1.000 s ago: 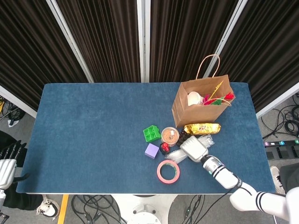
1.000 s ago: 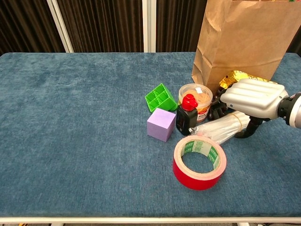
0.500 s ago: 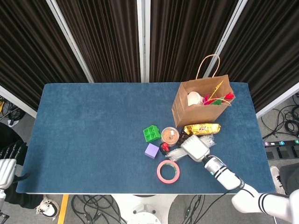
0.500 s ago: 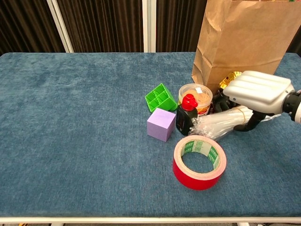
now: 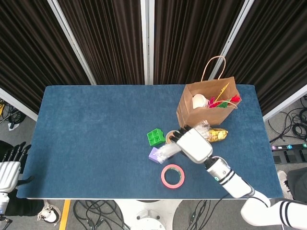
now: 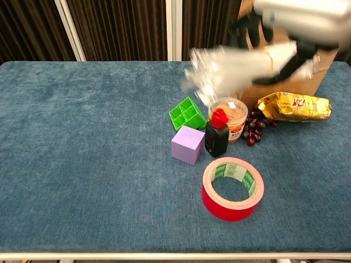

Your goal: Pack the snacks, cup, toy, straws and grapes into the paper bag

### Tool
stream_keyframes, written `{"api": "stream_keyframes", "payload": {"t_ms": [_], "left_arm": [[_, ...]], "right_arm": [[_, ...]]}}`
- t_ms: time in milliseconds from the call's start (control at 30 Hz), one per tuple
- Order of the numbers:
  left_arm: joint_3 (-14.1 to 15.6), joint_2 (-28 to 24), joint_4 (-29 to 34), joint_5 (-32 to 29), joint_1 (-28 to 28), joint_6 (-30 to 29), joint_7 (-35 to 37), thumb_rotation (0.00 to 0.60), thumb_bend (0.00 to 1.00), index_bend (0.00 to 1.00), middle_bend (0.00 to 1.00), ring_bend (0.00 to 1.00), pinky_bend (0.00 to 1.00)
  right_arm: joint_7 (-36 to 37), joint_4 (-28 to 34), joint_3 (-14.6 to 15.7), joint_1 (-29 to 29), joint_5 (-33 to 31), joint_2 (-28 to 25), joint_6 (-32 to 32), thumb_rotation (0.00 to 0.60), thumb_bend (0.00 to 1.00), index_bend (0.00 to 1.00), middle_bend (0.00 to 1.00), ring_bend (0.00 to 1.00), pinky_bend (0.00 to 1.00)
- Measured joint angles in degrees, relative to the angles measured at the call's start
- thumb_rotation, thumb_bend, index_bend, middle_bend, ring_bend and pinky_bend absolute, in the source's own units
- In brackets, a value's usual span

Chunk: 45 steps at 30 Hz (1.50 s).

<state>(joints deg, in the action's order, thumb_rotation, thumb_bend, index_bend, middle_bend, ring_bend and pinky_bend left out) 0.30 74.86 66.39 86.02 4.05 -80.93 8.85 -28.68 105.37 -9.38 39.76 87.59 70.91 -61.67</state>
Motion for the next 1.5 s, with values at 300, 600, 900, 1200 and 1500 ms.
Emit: {"api": "stream_keyframes", "payload": {"t_ms": [300, 600, 900, 1200, 1500], "left_arm": [[0.0, -0.7, 1.2, 0.0, 0.1, -0.2, -0.6, 0.6, 0.06, 0.07, 0.04, 0.0, 0.11], [0.1, -0.7, 0.9, -0.1, -0.1, -0.2, 0.0, 0.6, 0.06, 0.07, 0.04, 0.0, 0.11], [0.1, -0.5, 0.6, -0.3, 0.0, 0.3, -0.2, 0.6, 0.06, 0.07, 0.04, 0.0, 0.11], [0.3, -0.4, 0.2, -0.3, 0.1, 0.6, -0.3, 0.6, 0.06, 0.07, 0.04, 0.0, 0.11], [0.3, -0.4, -0.4, -0.5, 0.1, 0.9, 0.0, 0.6, 0.06, 0.07, 0.04, 0.0, 0.11]], "right_arm": [[-9.6, 10.1, -11.9, 6.1, -7.2, -3.7, -0.9, 0.6, 0.23, 0.68, 0.56, 0.45, 0.49], [-13.4, 6.8, -19.4, 10.0, -18.4, -3.9, -5.0, 0.6, 0.23, 0.68, 0.56, 0.45, 0.49], [-4.9, -2.7, -21.0, 10.3, -27.5, -2.2, -5.9, 0.6, 0.23, 0.68, 0.56, 0.45, 0.49], [3.7, -10.5, -19.5, 10.6, -29.8, 0.3, -3.2, 0.6, 0.23, 0.68, 0.56, 0.45, 0.49], [8.5, -16.8, -16.8, 11.8, -29.6, 3.9, -0.9, 0.6, 0.23, 0.68, 0.56, 0.45, 0.49]]}}
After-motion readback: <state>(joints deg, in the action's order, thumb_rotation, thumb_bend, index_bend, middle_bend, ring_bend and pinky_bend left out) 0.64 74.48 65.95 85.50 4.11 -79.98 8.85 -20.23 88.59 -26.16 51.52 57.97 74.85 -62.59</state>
